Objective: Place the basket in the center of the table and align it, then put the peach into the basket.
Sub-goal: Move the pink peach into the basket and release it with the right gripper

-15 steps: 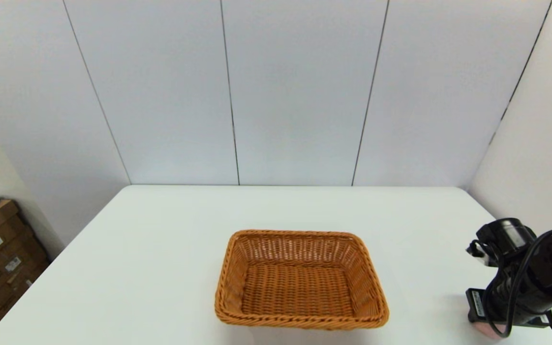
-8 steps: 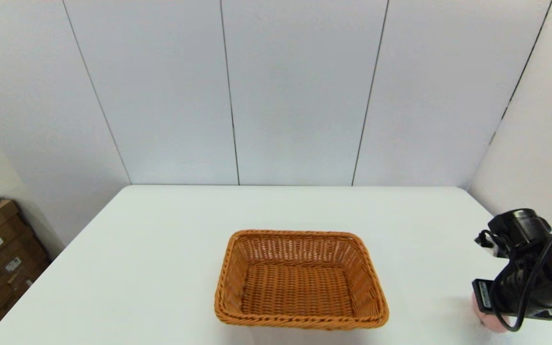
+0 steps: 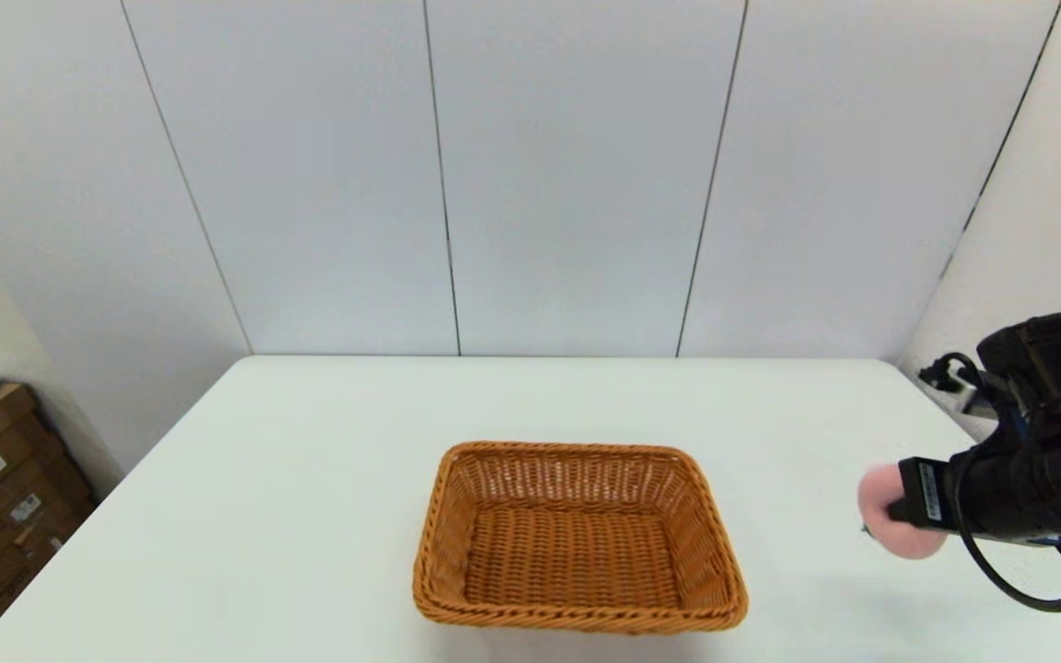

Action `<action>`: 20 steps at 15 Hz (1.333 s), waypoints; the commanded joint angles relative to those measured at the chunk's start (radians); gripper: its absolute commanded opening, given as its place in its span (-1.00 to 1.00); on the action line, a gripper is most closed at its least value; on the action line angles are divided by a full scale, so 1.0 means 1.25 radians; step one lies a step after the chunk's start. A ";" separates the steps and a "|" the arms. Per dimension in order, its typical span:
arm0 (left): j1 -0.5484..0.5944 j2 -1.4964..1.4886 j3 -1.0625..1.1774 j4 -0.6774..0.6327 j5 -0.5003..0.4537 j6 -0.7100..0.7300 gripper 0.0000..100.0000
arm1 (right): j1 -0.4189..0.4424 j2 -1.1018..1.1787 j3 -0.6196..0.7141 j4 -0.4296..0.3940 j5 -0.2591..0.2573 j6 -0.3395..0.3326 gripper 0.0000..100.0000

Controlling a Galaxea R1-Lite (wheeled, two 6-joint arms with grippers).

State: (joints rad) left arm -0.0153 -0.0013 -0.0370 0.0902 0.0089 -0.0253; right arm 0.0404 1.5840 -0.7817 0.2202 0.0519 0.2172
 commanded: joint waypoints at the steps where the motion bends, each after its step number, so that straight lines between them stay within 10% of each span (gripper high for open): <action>1: 0.000 0.000 0.000 0.000 -0.001 -0.001 1.00 | 0.151 -0.025 -0.085 0.037 -0.003 0.023 -1.00; 15: 0.000 0.000 0.000 0.000 -0.001 0.001 1.00 | 0.466 0.258 -0.311 0.029 -0.003 0.057 -1.00; 16: 0.000 0.000 0.000 0.000 -0.001 0.001 1.00 | 0.473 0.270 -0.317 0.028 -0.003 0.063 1.00; 20: 0.000 0.000 0.000 0.000 -0.001 0.001 1.00 | 0.474 0.266 -0.329 0.037 -0.001 0.066 1.00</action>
State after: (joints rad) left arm -0.0153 -0.0013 -0.0368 0.0902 0.0077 -0.0240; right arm 0.6317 1.9155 -1.1915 0.2655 0.0500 0.2966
